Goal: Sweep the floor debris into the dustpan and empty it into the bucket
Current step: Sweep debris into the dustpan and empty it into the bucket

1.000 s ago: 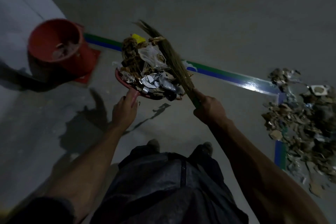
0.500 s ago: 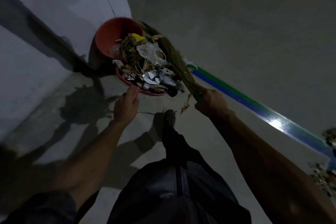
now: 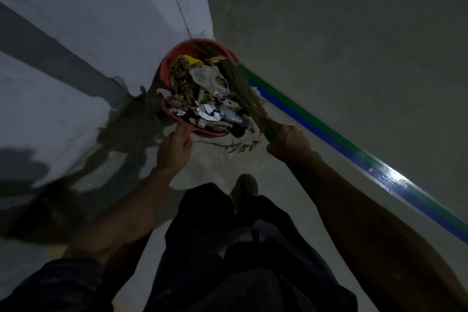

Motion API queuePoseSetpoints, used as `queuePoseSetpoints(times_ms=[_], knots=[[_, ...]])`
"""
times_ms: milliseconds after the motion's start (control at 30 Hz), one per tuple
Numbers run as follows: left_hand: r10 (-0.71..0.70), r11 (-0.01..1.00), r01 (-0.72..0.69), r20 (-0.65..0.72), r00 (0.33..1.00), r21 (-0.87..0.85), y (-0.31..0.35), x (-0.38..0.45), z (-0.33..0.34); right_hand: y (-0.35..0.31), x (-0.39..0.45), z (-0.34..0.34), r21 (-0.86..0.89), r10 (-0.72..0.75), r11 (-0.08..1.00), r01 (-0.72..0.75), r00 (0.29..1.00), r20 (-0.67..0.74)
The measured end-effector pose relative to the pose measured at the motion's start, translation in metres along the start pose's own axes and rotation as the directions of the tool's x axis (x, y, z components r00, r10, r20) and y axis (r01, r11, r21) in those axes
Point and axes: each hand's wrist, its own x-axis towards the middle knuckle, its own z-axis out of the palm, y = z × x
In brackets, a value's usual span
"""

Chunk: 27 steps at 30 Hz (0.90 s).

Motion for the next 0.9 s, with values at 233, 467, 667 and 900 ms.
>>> queuePoseSetpoints(times_ms=[233, 467, 667, 900], knots=[[-0.094, 0.993, 0.103, 0.143, 0.985, -0.057, -0.041, 0.107, -0.017, -0.049, 0.093, -0.001, 0.030, 0.074, 0.997, -0.074, 0.997, 0.010], [-0.049, 0.999, 0.046, 0.327, 0.944, 0.016, -0.090, 0.227, -0.045, -0.113, 0.194, 0.007, 0.102, 0.186, 0.975, -0.195, 0.978, 0.094], [-0.024, 0.996, -0.015, 0.415, 0.909, 0.089, -0.117, 0.306, -0.051, -0.147, 0.262, 0.016, 0.186, 0.251, 0.940, -0.287, 0.948, 0.197], [-0.062, 0.991, -0.002, 0.471, 0.880, 0.134, -0.135, 0.366, -0.021, -0.162, 0.320, 0.040, 0.289, 0.227, 0.922, -0.258, 0.964, 0.137]])
